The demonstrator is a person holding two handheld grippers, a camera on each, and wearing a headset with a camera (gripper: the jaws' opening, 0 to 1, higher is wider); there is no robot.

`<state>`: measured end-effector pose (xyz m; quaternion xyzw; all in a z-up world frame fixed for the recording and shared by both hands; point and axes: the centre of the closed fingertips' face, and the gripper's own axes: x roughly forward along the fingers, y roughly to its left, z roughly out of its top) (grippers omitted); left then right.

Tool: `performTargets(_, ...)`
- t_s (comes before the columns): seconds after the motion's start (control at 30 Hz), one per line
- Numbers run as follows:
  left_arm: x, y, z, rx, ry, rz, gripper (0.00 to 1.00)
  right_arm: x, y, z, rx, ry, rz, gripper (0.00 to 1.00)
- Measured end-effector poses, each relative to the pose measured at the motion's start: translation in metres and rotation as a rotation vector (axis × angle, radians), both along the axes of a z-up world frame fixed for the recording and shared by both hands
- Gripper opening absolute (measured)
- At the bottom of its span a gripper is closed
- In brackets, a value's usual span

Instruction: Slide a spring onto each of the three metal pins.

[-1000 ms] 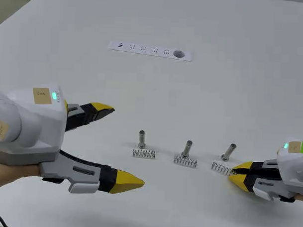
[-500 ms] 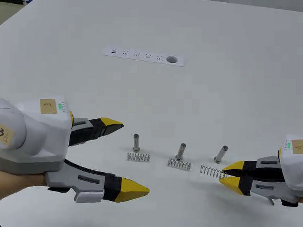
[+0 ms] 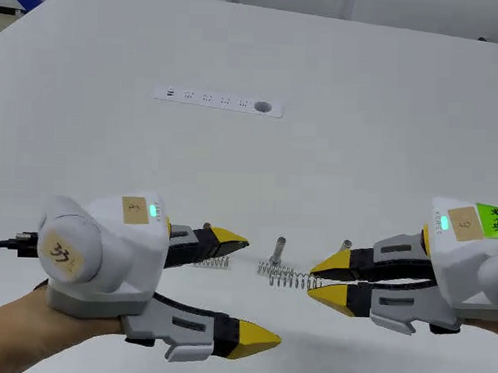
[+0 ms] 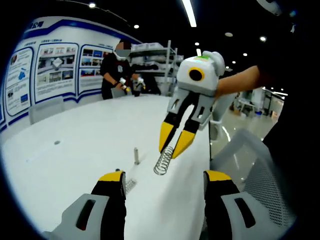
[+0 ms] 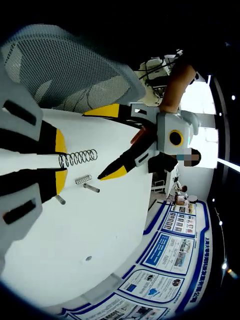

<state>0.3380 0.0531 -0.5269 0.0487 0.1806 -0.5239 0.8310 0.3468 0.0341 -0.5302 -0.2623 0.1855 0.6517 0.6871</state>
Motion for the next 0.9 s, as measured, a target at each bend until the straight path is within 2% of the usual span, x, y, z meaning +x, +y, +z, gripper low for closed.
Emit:
performTargets(0.1,-0.003,-0.005,0.009,-0.03,-0.021,-0.015,0.53,-0.007,0.004,0.003,-0.003,-0.003,0.016,0.1)
performTargets(0.17,-0.005,-0.007,0.011,-0.039,-0.011,-0.022,0.45,-0.01,0.006,0.004,-0.004,-0.002,0.021,0.1)
performTargets(0.3,-0.01,-0.009,0.01,-0.006,-0.03,-0.051,0.38,-0.015,0.006,0.006,-0.012,-0.021,0.032,0.1)
performTargets(0.57,-0.012,-0.01,0.015,-0.017,-0.049,-0.065,0.17,-0.022,0.008,0.013,0.0,-0.027,0.047,0.1)
performTargets(0.7,-0.015,-0.009,0.015,-0.003,-0.054,-0.081,0.16,-0.022,0.009,0.016,0.004,-0.029,0.052,0.1)
performTargets(0.9,-0.013,-0.007,0.017,0.001,-0.056,-0.065,0.12,-0.021,0.011,0.017,-0.006,-0.035,0.063,0.1)
